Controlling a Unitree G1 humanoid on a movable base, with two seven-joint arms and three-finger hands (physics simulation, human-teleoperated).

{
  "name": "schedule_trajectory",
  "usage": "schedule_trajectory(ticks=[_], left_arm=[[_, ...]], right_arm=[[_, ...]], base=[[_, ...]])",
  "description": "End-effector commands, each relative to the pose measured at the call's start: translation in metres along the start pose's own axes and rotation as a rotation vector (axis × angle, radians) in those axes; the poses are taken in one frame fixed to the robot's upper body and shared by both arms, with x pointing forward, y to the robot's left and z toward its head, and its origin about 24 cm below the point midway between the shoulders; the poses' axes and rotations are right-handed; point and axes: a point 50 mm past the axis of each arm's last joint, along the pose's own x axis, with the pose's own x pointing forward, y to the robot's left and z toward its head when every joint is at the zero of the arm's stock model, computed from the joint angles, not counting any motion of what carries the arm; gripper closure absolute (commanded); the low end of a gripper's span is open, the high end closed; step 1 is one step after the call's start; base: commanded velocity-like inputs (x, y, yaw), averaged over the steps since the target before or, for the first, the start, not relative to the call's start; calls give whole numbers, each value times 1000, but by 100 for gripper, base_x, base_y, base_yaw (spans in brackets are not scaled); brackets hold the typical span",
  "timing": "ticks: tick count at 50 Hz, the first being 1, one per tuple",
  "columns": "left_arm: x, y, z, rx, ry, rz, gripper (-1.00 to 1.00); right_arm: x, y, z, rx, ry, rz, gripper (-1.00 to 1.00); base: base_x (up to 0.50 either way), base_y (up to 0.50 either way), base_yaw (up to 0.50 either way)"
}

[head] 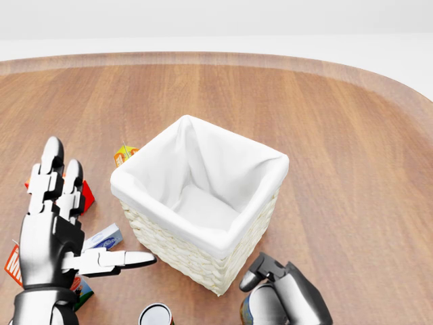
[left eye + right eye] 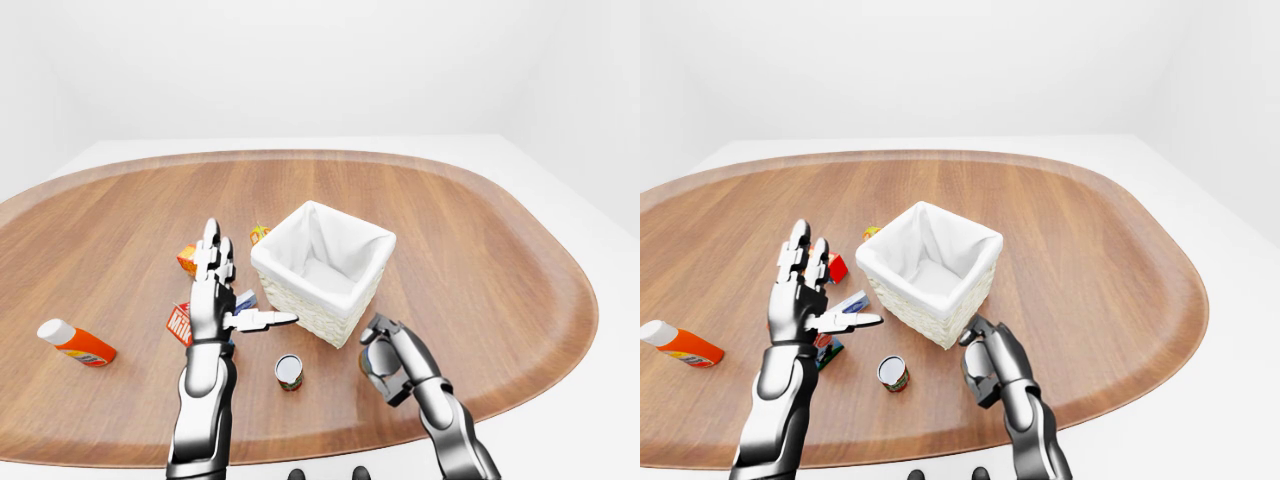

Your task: Pick up the alphabet soup, and put it in the basket.

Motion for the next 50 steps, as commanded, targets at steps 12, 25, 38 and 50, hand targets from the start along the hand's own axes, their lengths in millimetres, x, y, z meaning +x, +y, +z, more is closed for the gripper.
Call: schedule_trajectory(ticks=[12,25,38,50], left_arm=[[0,0,-2,1,7,0,-100],[0,0,-3,3,11,0,-100],[0,0,-2,3,8,1,-100],[0,0,-3,4,11,2,-100]], right_arm=[[-14,-34,33,5,-149,-83,100],[-26,-50,53,-18,-237,-121,100],[-38,-59,68,-52,-298,-146,100],[-50,-67,88,-93,-379,-178,100]], base=[[0,0,0],[0,0,0],[0,0,0],[0,0,0]])
